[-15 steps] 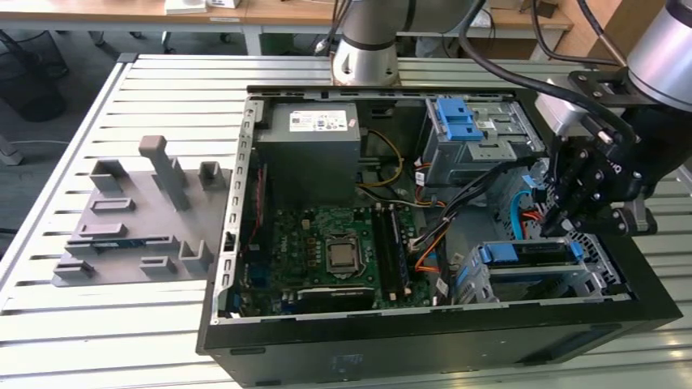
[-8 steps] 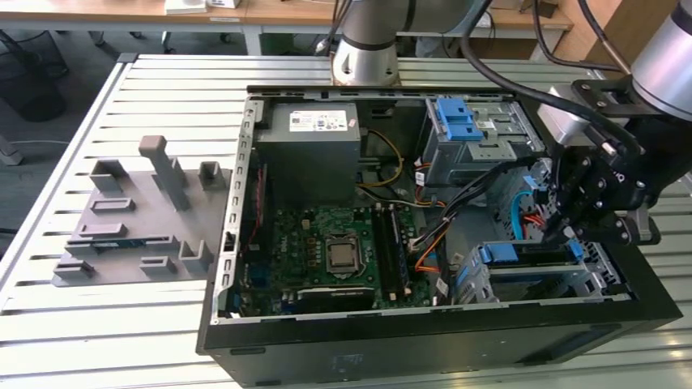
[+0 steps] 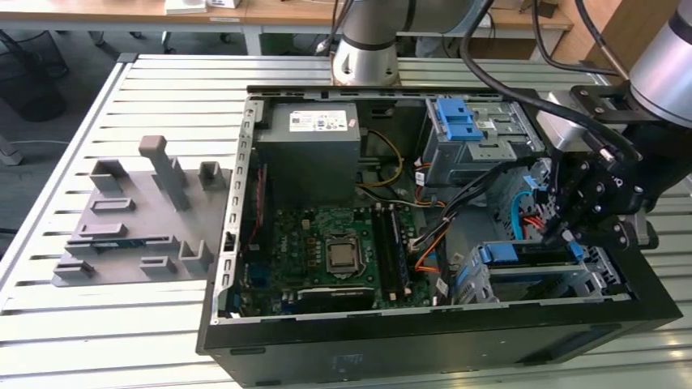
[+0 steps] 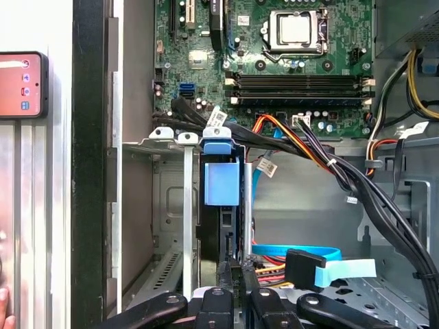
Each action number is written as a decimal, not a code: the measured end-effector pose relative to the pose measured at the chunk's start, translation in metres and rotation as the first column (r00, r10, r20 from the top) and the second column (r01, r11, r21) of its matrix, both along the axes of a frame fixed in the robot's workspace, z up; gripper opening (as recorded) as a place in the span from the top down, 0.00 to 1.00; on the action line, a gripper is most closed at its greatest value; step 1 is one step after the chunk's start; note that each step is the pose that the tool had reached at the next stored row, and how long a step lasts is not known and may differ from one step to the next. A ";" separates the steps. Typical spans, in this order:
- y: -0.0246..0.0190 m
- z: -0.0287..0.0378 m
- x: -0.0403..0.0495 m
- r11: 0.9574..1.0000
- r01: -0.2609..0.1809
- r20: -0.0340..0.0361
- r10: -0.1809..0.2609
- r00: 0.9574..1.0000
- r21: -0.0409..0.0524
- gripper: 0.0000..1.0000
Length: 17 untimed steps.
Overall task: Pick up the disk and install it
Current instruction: 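Insert the first disk wire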
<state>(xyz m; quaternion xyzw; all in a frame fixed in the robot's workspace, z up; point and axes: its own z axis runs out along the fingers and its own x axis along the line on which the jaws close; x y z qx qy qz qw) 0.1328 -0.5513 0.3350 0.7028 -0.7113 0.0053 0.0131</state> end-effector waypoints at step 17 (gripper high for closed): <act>-0.0015 -0.0028 0.0000 1.000 -0.006 0.000 0.006 1.000 0.000 0.83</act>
